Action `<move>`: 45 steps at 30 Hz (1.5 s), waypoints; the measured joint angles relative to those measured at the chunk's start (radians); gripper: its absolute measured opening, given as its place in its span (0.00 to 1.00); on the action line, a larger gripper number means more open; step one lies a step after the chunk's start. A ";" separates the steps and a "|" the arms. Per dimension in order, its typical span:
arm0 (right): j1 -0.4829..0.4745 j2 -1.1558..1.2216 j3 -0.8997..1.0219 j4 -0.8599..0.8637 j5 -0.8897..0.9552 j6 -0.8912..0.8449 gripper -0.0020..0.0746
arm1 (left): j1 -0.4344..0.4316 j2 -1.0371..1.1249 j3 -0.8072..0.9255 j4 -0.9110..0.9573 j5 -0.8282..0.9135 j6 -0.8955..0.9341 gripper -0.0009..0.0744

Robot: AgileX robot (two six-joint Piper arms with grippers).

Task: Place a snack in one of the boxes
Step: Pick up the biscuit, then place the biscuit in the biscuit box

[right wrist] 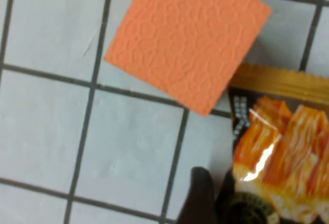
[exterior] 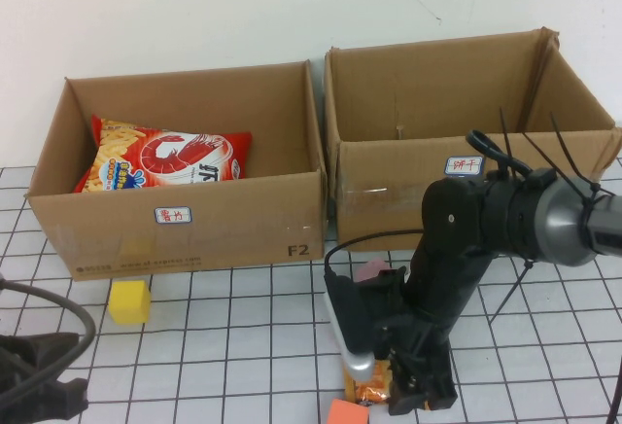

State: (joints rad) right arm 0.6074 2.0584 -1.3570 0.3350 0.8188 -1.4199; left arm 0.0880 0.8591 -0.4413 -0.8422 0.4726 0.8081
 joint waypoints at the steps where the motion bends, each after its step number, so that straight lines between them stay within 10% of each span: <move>1: 0.000 0.000 0.000 0.000 -0.005 0.003 0.75 | 0.000 0.000 0.000 0.000 0.000 0.000 0.01; 15: 0.000 0.000 0.000 -0.004 -0.038 0.008 0.54 | 0.000 0.000 0.000 -0.002 -0.002 0.000 0.01; 36: 0.000 -0.212 -0.142 -0.040 0.044 0.047 0.53 | 0.000 0.000 0.000 -0.008 -0.008 0.000 0.01; 45: -0.007 -0.271 -0.291 -0.376 -0.042 0.208 0.53 | 0.000 0.000 0.000 -0.010 -0.008 0.000 0.01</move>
State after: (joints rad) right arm 0.6002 1.7872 -1.6478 -0.0406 0.7771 -1.2118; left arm 0.0880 0.8591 -0.4413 -0.8525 0.4647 0.8081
